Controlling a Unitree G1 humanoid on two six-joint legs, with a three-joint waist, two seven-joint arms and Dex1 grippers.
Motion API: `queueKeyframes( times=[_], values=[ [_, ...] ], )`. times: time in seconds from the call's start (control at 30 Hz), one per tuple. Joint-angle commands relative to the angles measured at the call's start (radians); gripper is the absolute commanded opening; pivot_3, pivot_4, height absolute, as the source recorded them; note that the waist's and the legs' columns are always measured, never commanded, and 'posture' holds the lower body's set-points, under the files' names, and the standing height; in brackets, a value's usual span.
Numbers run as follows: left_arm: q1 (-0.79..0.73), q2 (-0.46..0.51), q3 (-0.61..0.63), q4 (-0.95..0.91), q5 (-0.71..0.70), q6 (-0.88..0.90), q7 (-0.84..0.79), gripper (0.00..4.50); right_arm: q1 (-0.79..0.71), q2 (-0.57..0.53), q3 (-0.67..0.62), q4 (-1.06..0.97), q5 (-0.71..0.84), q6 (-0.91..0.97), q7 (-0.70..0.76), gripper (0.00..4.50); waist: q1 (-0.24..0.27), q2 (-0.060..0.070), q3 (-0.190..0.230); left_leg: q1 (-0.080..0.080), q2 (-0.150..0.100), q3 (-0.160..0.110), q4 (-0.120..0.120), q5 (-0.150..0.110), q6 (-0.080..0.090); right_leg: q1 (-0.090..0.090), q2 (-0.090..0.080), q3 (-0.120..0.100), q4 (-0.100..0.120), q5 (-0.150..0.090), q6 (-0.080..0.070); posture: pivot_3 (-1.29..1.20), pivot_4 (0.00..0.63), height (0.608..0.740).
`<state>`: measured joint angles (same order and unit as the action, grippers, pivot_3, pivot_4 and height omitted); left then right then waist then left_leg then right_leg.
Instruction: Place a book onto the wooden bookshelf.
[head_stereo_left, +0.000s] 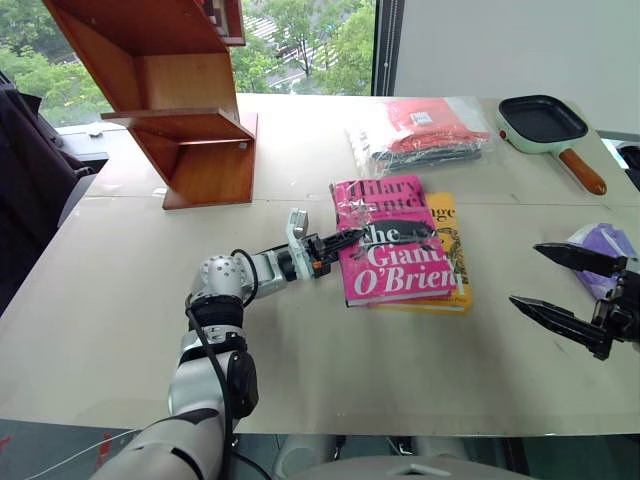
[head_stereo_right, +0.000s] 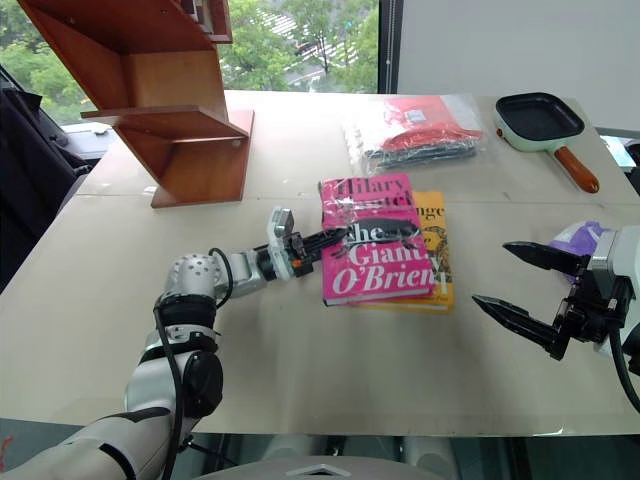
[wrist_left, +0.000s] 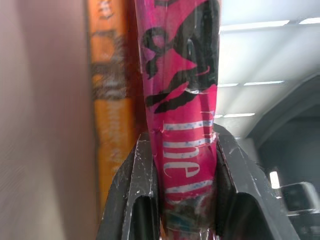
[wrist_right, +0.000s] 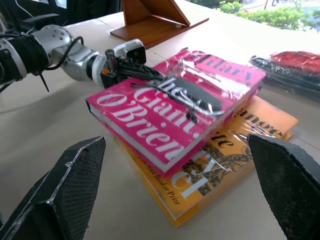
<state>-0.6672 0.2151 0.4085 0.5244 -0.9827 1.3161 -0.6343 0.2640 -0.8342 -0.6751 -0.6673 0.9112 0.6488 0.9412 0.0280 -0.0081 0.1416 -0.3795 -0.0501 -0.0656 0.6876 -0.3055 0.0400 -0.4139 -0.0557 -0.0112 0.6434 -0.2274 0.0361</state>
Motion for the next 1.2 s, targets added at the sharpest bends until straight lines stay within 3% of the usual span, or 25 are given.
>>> queueKeyframes(
  times=[0.03, 0.07, 0.13, 0.2, 0.3, 0.4, 0.53, 0.73, 0.87, 1.03, 1.2],
  values=[
    [0.013, 0.002, 0.028, -0.296, -0.118, 0.010, -0.024, 0.65, -0.055, 0.008, 0.001, 0.023, 0.055, -0.014, -0.023, 4.50, -0.003, -0.002, 0.002, 0.000, 0.000, 0.000, 0.000, 0.000, 0.000, 0.000, 0.000, 0.000, 0.000, 0.000, 0.000, 0.00, 0.150, 0.720],
    [0.023, 0.007, 0.017, -0.389, -0.125, -0.012, -0.023, 0.65, -0.077, 0.009, 0.005, 0.037, 0.065, -0.013, -0.032, 4.50, -0.005, -0.002, 0.002, -0.001, 0.000, 0.000, 0.000, 0.000, 0.000, -0.001, 0.000, 0.000, 0.000, 0.000, 0.000, 0.00, 0.150, 0.720],
    [0.021, 0.075, -0.077, -0.673, -0.021, -0.162, -0.045, 0.65, -0.143, 0.001, 0.035, 0.095, 0.040, -0.036, -0.027, 4.50, -0.008, -0.003, 0.002, -0.001, 0.000, 0.000, 0.000, 0.000, 0.000, -0.001, 0.000, 0.000, 0.000, 0.000, 0.000, 0.00, 0.150, 0.720],
    [-0.009, 0.118, -0.124, -0.844, 0.068, -0.298, -0.046, 0.65, -0.206, 0.011, 0.057, 0.161, 0.040, -0.053, -0.023, 4.50, -0.015, -0.008, 0.008, 0.000, 0.000, 0.000, 0.000, 0.000, -0.001, 0.000, 0.000, 0.000, 0.000, 0.000, 0.000, 0.00, 0.150, 0.720],
    [-0.070, 0.195, -0.133, -0.975, 0.172, -0.470, -0.024, 0.65, -0.296, 0.032, 0.095, 0.266, 0.039, -0.088, 0.017, 4.50, -0.012, -0.007, 0.008, 0.000, 0.000, 0.002, -0.001, 0.001, -0.002, 0.000, 0.000, 0.001, -0.001, 0.000, 0.000, 0.00, 0.150, 0.720],
    [-0.077, 0.391, -0.223, -1.037, 0.432, -0.649, -0.025, 0.65, -0.401, 0.037, 0.128, 0.358, 0.035, -0.114, 0.047, 4.50, -0.016, -0.005, 0.008, 0.001, 0.000, 0.002, -0.003, 0.001, -0.002, 0.000, 0.001, 0.002, -0.001, 0.000, -0.001, 0.00, 0.150, 0.720],
    [-0.006, 0.732, -0.272, -0.985, 0.893, -0.959, 0.049, 0.65, -0.533, 0.001, 0.219, 0.451, 0.038, -0.089, 0.148, 4.50, -0.023, -0.002, 0.010, 0.004, 0.000, 0.006, -0.007, 0.001, -0.002, -0.001, 0.003, 0.006, -0.001, 0.000, -0.001, 0.00, 0.150, 0.720],
    [0.147, 0.994, -0.164, -0.842, 1.173, -1.224, 0.068, 0.65, -0.693, 0.033, 0.319, 0.516, 0.063, -0.039, 0.177, 4.50, -0.014, -0.005, 0.012, 0.000, 0.001, 0.004, -0.006, 0.000, 0.000, -0.004, 0.002, 0.005, -0.003, 0.000, -0.001, 0.00, 0.150, 0.720],
    [0.233, 1.072, -0.093, -0.773, 1.243, -1.303, 0.051, 0.65, -0.739, 0.058, 0.363, 0.537, 0.044, -0.043, 0.201, 4.50, -0.004, -0.005, 0.013, -0.005, 0.001, 0.002, -0.006, 0.000, 0.000, -0.007, 0.001, 0.002, -0.006, 0.000, -0.001, 0.00, 0.150, 0.720],
    [0.248, 1.092, -0.084, -0.684, 1.256, -1.322, 0.032, 0.65, -0.771, 0.081, 0.375, 0.534, 0.045, -0.049, 0.192, 4.50, -0.004, -0.005, 0.013, -0.007, 0.000, 0.002, -0.005, 0.000, 0.001, -0.009, 0.000, 0.002, -0.005, 0.000, 0.000, 0.00, 0.150, 0.720],
    [0.132, 1.086, -0.222, -0.478, 1.265, -1.376, 0.004, 0.65, -0.764, 0.097, 0.369, 0.500, 0.050, -0.046, 0.171, 4.50, -0.013, -0.004, 0.013, -0.007, 0.000, 0.002, -0.005, 0.000, 0.001, -0.010, 0.001, 0.002, -0.002, 0.000, 0.000, 0.00, 0.150, 0.720]
  ],
)
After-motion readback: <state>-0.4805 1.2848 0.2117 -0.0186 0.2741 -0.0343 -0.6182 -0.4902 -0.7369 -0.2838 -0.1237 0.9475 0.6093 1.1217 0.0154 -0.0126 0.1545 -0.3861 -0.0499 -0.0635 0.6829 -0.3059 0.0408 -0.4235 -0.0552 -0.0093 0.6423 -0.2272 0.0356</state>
